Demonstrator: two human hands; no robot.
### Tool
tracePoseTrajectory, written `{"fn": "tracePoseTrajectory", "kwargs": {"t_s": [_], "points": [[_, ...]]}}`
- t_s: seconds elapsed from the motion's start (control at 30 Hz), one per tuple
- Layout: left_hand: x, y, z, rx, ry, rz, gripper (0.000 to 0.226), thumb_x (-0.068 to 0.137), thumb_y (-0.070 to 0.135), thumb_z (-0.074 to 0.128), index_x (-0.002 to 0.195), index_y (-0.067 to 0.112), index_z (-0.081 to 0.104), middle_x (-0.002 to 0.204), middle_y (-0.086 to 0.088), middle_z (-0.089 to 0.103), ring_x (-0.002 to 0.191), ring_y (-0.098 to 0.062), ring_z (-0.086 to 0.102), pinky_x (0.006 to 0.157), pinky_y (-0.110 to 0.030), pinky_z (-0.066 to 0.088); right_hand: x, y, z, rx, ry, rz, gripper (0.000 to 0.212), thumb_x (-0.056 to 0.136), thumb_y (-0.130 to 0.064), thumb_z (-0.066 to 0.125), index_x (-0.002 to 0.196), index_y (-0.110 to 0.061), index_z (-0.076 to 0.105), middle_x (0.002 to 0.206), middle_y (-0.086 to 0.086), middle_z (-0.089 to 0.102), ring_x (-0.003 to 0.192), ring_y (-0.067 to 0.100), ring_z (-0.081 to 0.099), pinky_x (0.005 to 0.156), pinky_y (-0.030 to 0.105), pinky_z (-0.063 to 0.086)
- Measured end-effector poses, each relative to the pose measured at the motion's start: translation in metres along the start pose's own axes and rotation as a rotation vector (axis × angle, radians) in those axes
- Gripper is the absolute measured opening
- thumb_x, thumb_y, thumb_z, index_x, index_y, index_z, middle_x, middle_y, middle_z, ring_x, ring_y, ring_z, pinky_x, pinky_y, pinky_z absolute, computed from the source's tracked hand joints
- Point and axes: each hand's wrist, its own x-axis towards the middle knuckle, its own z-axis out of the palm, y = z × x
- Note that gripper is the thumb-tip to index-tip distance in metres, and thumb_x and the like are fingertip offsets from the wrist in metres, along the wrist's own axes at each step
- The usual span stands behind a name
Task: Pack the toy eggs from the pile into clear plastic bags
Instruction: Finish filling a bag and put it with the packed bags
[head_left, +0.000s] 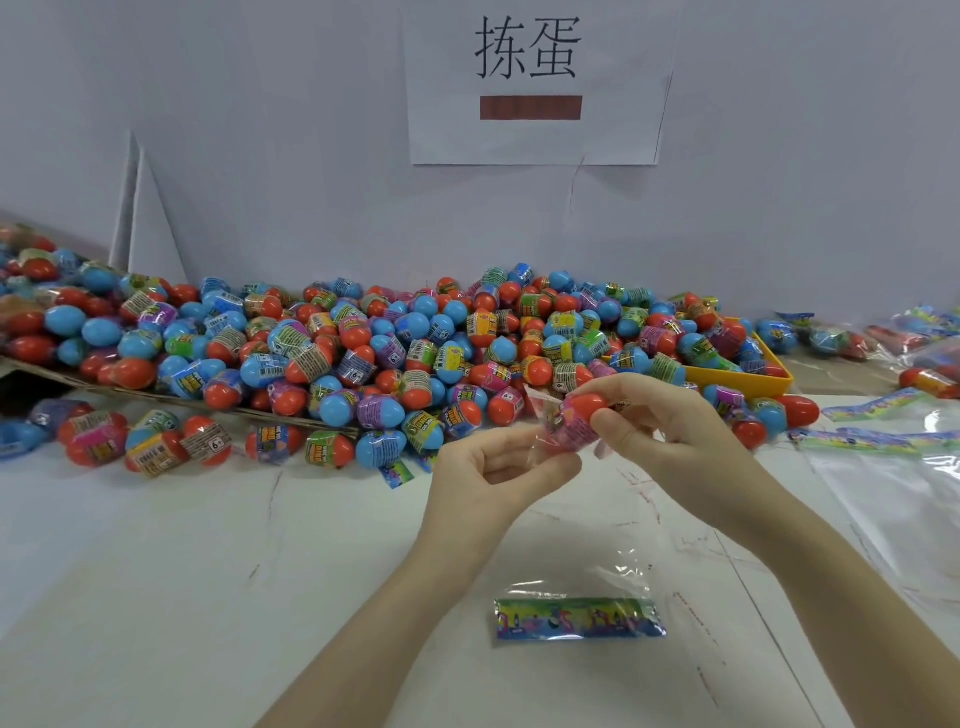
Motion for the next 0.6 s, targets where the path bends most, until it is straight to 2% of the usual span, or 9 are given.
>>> {"fn": "tracePoseTrajectory", "kwargs": {"t_s": [0.13,0.23,0.33,0.47,0.53,0.6], "points": [[-0.0008,0.0025,-0.0005,-0.018,-0.029,-0.015,0.016,0.070,0.013,0.075,0.080,0.026,0.074,0.079,0.000,0.074,0.073,-0.008,0.067,0.062,-0.016,0.052,-0.0001,0.0019,0.0000,-0.024,-0.002,-0.004,0.024,0.088,-0.021,0.055,0.088,-0.045,0.051,0.082,-0.020,0.058,0.071,0.002,0.054,0.061,0.008,0.043],[-0.0008,0.0032,-0.0006,-0.023,-0.063,-0.050,0.015,0.068,0.017,0.074,0.082,0.024,0.074,0.079,-0.001,0.074,0.074,-0.011,0.067,0.064,-0.019,0.054,-0.0016,0.0031,-0.0009,0.025,-0.002,0.023,0.019,0.085,-0.023,0.057,0.088,-0.040,0.049,0.079,-0.019,0.059,0.074,0.003,0.054,0.066,0.010,0.046],[-0.0009,0.0031,-0.0004,-0.018,-0.126,-0.095,0.015,0.071,0.016,0.073,0.085,0.021,0.073,0.082,-0.004,0.074,0.074,-0.014,0.068,0.065,-0.019,0.054,-0.0021,0.0029,-0.0011,-0.025,-0.016,0.000,0.012,0.083,-0.026,0.056,0.081,-0.037,0.053,0.073,-0.022,0.058,0.075,0.005,0.052,0.066,0.012,0.044],[-0.0009,0.0020,-0.0008,-0.008,-0.188,-0.098,0.033,0.058,0.037,0.072,0.084,0.017,0.076,0.085,-0.008,0.073,0.073,-0.015,0.068,0.071,-0.024,0.055,-0.0007,0.0003,0.0023,-0.143,-0.076,-0.031,0.020,0.088,-0.027,0.053,0.078,-0.044,0.053,0.070,-0.024,0.057,0.079,0.000,0.048,0.063,0.008,0.037],[-0.0005,0.0012,-0.0012,-0.020,-0.208,-0.102,0.032,0.059,0.039,0.070,0.083,0.018,0.076,0.083,-0.007,0.073,0.073,-0.014,0.067,0.076,-0.030,0.055,-0.0005,-0.0015,0.0026,-0.155,-0.092,-0.042,0.012,0.086,-0.039,0.048,0.080,-0.048,0.054,0.070,-0.032,0.058,0.078,-0.005,0.045,0.064,0.006,0.033],[0.0006,0.0003,-0.0023,-0.058,-0.200,-0.116,0.029,0.060,0.040,0.069,0.080,0.020,0.077,0.078,-0.002,0.073,0.071,-0.012,0.067,0.073,-0.026,0.055,-0.0009,-0.0024,0.0017,-0.122,-0.093,-0.033,0.018,0.074,-0.057,0.040,0.085,-0.052,0.054,0.079,-0.042,0.054,0.083,-0.011,0.043,0.068,0.003,0.031]]}}
